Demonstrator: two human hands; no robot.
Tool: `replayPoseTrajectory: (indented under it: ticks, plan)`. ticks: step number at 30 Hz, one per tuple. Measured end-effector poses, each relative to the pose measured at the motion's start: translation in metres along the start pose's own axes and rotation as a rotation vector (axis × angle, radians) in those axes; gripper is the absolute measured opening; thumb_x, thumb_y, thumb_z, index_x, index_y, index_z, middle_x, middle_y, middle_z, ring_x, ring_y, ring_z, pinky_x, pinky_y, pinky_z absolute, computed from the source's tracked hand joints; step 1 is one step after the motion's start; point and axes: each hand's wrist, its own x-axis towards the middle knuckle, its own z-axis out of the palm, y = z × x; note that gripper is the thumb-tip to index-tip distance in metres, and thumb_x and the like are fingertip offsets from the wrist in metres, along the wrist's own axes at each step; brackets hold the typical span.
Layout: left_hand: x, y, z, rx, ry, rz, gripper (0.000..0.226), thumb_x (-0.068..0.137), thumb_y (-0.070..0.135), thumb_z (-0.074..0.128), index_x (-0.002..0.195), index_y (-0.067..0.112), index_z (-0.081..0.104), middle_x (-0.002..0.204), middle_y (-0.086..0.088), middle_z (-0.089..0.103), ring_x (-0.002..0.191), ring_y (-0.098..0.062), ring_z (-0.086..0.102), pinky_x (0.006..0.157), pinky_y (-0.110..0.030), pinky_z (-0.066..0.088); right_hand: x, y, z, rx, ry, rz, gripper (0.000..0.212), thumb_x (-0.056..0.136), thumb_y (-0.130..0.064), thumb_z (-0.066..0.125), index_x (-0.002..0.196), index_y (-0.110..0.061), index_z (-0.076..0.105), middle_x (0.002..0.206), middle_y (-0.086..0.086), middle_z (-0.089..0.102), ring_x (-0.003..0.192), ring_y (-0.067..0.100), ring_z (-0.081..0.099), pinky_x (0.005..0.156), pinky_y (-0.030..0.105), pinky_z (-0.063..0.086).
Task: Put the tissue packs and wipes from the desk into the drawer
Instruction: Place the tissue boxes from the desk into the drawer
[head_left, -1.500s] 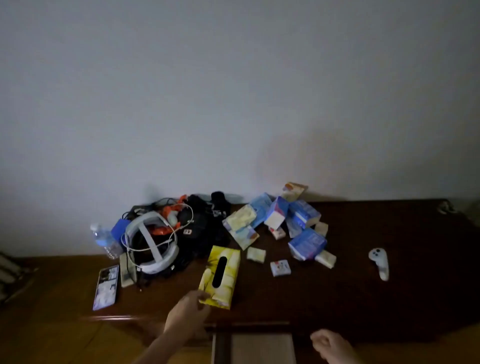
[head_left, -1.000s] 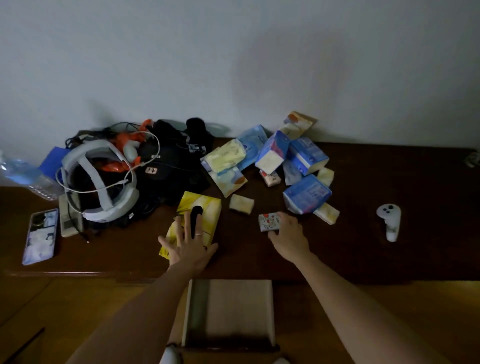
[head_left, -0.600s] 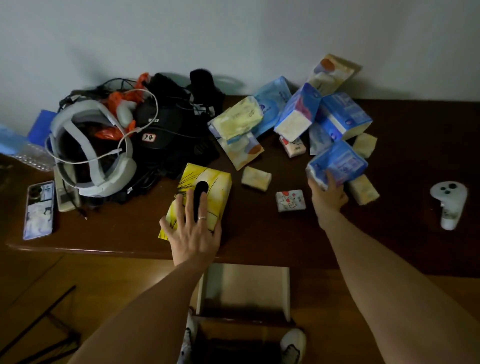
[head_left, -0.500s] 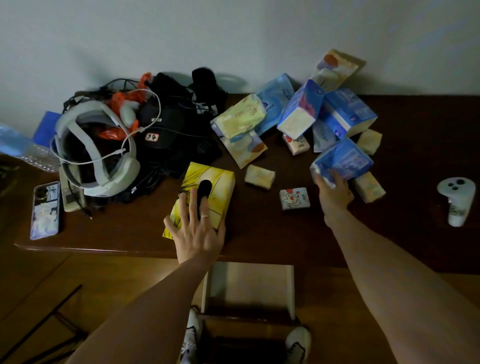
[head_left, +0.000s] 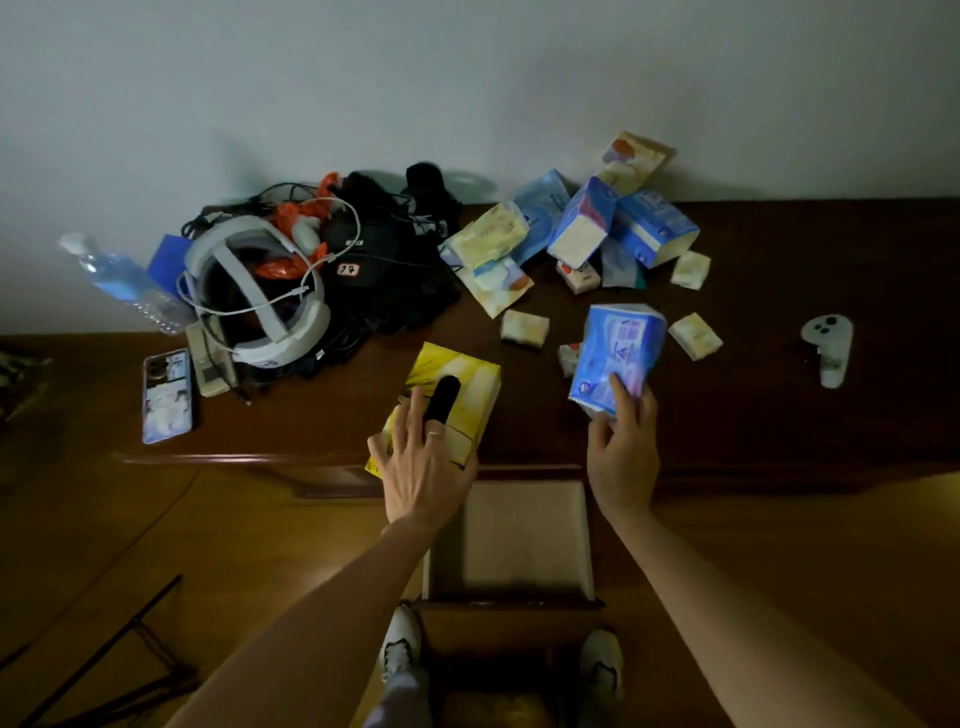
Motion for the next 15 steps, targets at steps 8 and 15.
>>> replayPoseTrajectory:
  ticks: [8, 15]
  plan:
    - [-0.162, -0.011, 0.024, 0.034, -0.108, 0.127, 0.065, 0.070, 0.071, 0.057, 0.112, 0.022, 0.057, 0.167, 0.000, 0.010, 0.148, -0.028, 0.020, 0.106, -0.064, 0.022, -0.138, 0.045, -0.015, -0.059, -0.226, -0.094, 0.034, 0.100, -0.029, 0.049, 0.131, -0.020, 0.059, 0.135, 0.016, 0.052, 0.102, 0.036, 0.068, 0.063, 0.027, 0.048]
    - [-0.229, 0.004, 0.134, 0.112, -0.344, 0.027, 0.073, 0.065, 0.072, 0.055, 0.114, 0.019, 0.065, 0.165, -0.004, 0.017, 0.146, -0.030, 0.027, 0.099, -0.059, 0.034, -0.210, 0.158, 0.026, -0.165, -0.504, 0.063, 0.043, 0.096, -0.013, 0.063, 0.138, -0.018, 0.057, 0.143, 0.015, 0.051, 0.108, 0.028, 0.068, 0.070, 0.031, 0.060]
